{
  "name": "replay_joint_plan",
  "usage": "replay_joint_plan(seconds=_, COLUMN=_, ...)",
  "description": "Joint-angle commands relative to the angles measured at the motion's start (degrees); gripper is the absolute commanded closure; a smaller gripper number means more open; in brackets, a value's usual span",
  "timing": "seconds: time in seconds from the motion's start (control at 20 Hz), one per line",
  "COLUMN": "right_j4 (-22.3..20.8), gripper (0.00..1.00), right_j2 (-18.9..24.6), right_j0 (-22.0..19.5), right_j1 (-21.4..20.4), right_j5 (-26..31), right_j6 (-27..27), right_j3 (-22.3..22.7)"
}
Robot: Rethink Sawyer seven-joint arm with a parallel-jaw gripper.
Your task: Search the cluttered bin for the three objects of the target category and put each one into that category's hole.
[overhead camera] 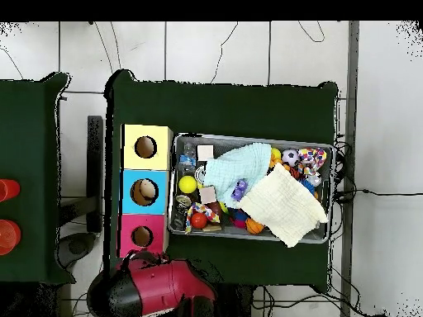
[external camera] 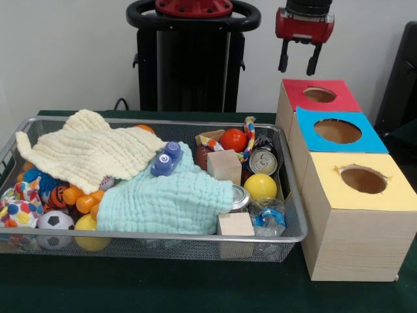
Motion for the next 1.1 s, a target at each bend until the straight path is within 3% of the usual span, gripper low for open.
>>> replay_joint_plan(seconds=0.05, right_j4=-3.4, gripper=0.00, right_j2=-4.8, right_j0=5.9, right_j1=1.8, right_j5=8.1, right_j6=7.0, right_j3=-4.3)
replay_joint_plan(seconds=0.4, right_j4=-3.9, gripper=0.00, right_j2=-5.7, right_j0=3.5, right_j1=6.7, right_j5=5.6, right_j6=3.1, right_j3=-7.1)
replay_joint_plan(seconds=0.65, right_j4=-5.0, gripper=0.00, right_j2=-5.6, right_j0=1.6, right_j1=6.3, right_j5=8.0, right_j6=0.2, right_j3=-8.8)
replay_joint_plan(seconds=0.85, right_j4=-4.3, gripper=0.00, right_j2=-4.9, right_j0=2.1, right_j1=6.4, right_j5=8.1, right_j6=1.5, right_j3=-9.0)
replay_joint_plan(seconds=0.95, right_j4=-5.3, gripper=0.00, right_j2=-5.2, right_j0=1.0, right_j1=6.5, right_j5=7.3, right_j6=0.5, right_j3=-8.6)
replay_joint_plan(seconds=1.1, right_j4=-7.8, gripper=0.00, right_j2=-4.4, right_j0=-3.7, right_j1=7.4, right_j5=4.8, right_j6=-3.1, right_j3=-8.3)
